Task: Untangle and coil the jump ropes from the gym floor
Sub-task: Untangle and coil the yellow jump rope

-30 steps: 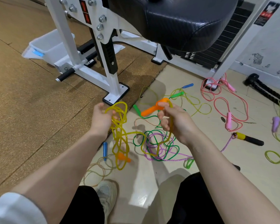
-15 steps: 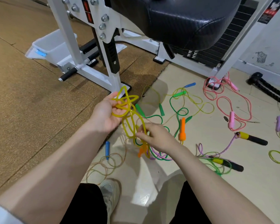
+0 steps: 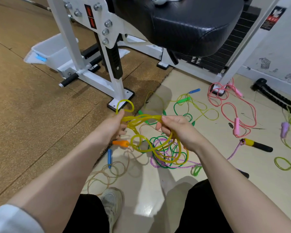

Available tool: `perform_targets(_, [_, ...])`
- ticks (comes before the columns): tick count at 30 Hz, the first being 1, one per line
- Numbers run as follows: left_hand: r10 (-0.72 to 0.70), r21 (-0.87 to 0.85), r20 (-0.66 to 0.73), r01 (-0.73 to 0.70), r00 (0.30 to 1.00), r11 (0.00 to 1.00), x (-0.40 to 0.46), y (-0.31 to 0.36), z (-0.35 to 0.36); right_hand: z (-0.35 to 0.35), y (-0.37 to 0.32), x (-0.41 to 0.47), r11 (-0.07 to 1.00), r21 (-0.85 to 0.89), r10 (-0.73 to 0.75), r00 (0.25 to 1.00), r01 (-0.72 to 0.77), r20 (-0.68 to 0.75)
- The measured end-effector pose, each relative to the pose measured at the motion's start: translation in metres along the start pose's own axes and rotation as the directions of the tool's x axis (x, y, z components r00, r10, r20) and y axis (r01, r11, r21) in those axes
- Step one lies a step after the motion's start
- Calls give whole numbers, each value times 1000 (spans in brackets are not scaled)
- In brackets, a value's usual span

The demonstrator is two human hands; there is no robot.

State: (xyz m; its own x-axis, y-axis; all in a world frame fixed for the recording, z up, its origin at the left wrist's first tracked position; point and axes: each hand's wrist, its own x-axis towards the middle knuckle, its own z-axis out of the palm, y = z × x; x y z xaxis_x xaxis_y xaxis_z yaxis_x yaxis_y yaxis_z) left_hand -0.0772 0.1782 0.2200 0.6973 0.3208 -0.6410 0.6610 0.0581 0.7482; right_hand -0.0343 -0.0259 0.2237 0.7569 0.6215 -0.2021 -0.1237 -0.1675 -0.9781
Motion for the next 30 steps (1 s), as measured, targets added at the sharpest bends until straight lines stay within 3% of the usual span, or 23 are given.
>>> perform_targets(2, [13, 21, 197, -18, 980, 1000, -4, -4, 8, -5, -2, -1, 1000, 26, -6, 1000, 6, -13])
perform_targets(4, [102, -1, 401, -111, 910, 994, -9, -8, 21, -9, -2, -2, 998, 60, 5, 1000, -3, -19])
perform_targets(7, [239, -124, 480, -205, 844, 971, -16, -11, 36, -14, -4, 0, 984, 177, 18, 1000, -16, -12])
perform_targets(9, [316, -166, 407, -271, 857, 948, -16, -7, 35, -18, -3, 2, 995, 97, 24, 998, -17, -66])
perform_targets(12, [400, 86, 141, -413, 906, 906, -9, -5, 28, -19, 1, 5, 959, -280, -22, 980, -36, -199])
perform_targets(16, [466, 153, -111, -448, 878, 881, 0, -6, 22, -18, 5, 11, 967, -252, -14, 971, -48, -239])
perform_targets(20, [601, 474, -264, -442, 754, 762, 2, -5, 10, -30, 15, 11, 944, -320, 17, 982, -77, -187])
perform_targets(23, [583, 487, -399, -375, 707, 789, 10, -7, 2, -39, 22, 7, 937, -323, 48, 966, -132, -255])
perform_targets(27, [511, 340, -328, -405, 795, 849, 17, -11, 2, -36, 22, 9, 993, -22, 97, 886, -119, -453])
perform_targets(30, [243, 148, -238, -212, 940, 966, 16, -10, 0, -40, 26, 13, 992, 60, 122, 755, -109, -644])
